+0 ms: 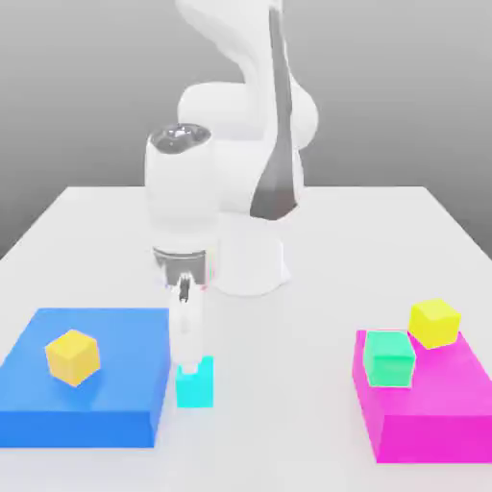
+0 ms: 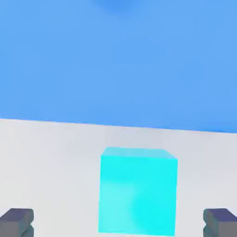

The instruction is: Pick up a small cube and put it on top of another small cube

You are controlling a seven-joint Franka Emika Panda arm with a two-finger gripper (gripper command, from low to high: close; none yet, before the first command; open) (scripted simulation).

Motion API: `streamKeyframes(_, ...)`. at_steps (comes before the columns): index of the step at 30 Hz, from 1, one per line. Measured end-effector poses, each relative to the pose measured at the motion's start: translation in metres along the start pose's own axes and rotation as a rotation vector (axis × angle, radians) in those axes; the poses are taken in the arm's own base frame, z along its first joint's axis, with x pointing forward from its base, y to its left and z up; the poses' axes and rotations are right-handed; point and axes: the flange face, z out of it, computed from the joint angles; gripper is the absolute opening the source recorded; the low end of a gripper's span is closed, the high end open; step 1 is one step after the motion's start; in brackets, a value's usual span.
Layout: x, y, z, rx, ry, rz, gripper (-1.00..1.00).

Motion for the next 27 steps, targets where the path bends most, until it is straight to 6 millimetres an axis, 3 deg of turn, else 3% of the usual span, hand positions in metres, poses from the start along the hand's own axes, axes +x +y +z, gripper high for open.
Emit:
streamKeyframes(5, -0.001, 0.003, 0.042, -0.003, 0.0, 0.0, 0.0)
streamKeyframes(6, 0.0, 0.003, 0.047, -0.003, 0.0, 0.0, -1.0)
streamKeyframes(13, -0.001, 0.003, 0.047, -0.001, -0.001, -0.001, -1.0)
streamKeyframes(21, -0.003, 0.002, -0.014, -0.001, 0.0, -0.013, -1.0)
streamKeyframes(27, -0.078, 0.019, -0.059, 0.002, -0.012, -0.394, -1.0)
